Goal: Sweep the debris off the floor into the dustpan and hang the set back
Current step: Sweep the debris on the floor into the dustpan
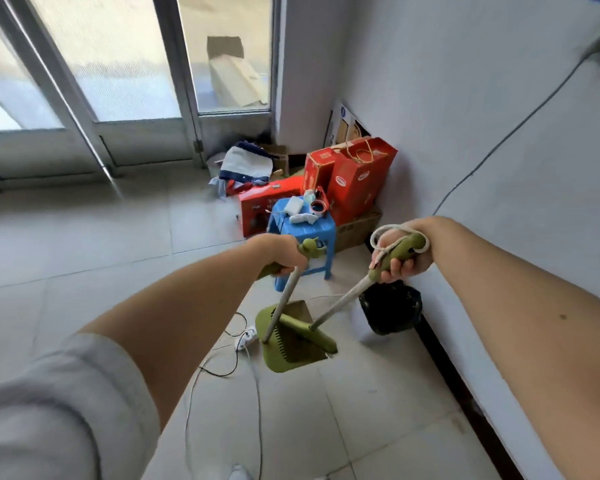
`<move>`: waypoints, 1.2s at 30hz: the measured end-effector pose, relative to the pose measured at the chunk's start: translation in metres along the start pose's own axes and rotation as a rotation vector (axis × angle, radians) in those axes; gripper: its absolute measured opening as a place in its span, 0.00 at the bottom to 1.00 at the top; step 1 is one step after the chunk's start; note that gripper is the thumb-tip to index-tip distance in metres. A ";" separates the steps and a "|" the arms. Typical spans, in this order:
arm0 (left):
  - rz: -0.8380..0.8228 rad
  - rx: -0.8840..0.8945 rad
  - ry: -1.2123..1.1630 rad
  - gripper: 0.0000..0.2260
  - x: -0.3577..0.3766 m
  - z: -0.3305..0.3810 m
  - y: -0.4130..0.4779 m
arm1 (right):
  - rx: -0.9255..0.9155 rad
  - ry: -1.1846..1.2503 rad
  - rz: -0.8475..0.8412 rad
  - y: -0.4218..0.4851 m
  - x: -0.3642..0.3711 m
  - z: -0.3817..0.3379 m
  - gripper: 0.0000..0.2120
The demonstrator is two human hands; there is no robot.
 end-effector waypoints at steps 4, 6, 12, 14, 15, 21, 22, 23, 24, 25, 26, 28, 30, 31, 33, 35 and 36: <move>0.094 -0.065 -0.098 0.08 -0.040 -0.071 -0.026 | -0.042 -0.055 -0.020 -0.001 0.055 -0.080 0.11; 0.146 -0.093 -0.154 0.05 -0.058 -0.104 -0.041 | -0.087 -0.041 -0.016 -0.001 0.078 -0.113 0.11; 0.281 -0.204 -0.348 0.12 -0.087 -0.206 -0.093 | -0.154 -0.082 -0.047 0.007 0.160 -0.202 0.08; 0.328 -0.237 -0.403 0.10 -0.091 -0.235 -0.109 | -0.171 -0.101 -0.042 0.011 0.186 -0.231 0.11; 0.358 -0.256 -0.427 0.10 -0.094 -0.248 -0.116 | -0.189 -0.103 -0.047 0.013 0.200 -0.246 0.14; 0.573 -0.388 -0.589 0.11 -0.105 -0.328 -0.158 | -0.289 -0.193 -0.058 0.025 0.276 -0.327 0.09; 0.604 -0.425 -0.617 0.12 -0.104 -0.343 -0.167 | -0.297 -0.233 -0.059 0.028 0.286 -0.338 0.10; 0.623 -0.462 -0.652 0.14 -0.102 -0.357 -0.177 | -0.299 -0.282 -0.057 0.032 0.294 -0.347 0.10; 0.638 -0.502 -0.686 0.14 -0.101 -0.369 -0.187 | -0.303 -0.338 -0.061 0.037 0.302 -0.359 0.11; 0.653 -0.538 -0.723 0.15 -0.099 -0.381 -0.196 | -0.311 -0.384 -0.070 0.042 0.310 -0.371 0.11; 0.666 -0.567 -0.762 0.15 -0.097 -0.391 -0.202 | -0.321 -0.413 -0.073 0.045 0.317 -0.381 0.10; 0.731 -0.624 -0.851 0.16 -0.091 -0.410 -0.216 | -0.312 -0.466 -0.098 0.051 0.336 -0.398 0.10; 0.806 -0.672 -0.927 0.19 -0.083 -0.426 -0.232 | -0.305 -0.496 -0.138 0.053 0.357 -0.417 0.10; 0.839 -0.700 -0.957 0.20 -0.079 -0.434 -0.240 | -0.310 -0.488 -0.160 0.052 0.368 -0.426 0.11; 0.911 -0.777 -1.013 0.22 -0.066 -0.455 -0.259 | -0.325 -0.486 -0.198 0.047 0.397 -0.449 0.12; 0.969 -0.845 -1.066 0.21 -0.050 -0.475 -0.276 | -0.351 -0.526 -0.210 0.041 0.430 -0.467 0.14; 0.992 -0.868 -1.094 0.20 -0.044 -0.483 -0.282 | -0.366 -0.553 -0.214 0.039 0.445 -0.474 0.14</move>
Point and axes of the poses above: each hand's wrist, its own y-axis towards the middle knuckle, its own x-axis out of the palm, z = x × y, the point moved 4 cm from there along y, towards the middle knuckle, and after that the axes turned 5 degrees about -y, right-handed, at the moved point
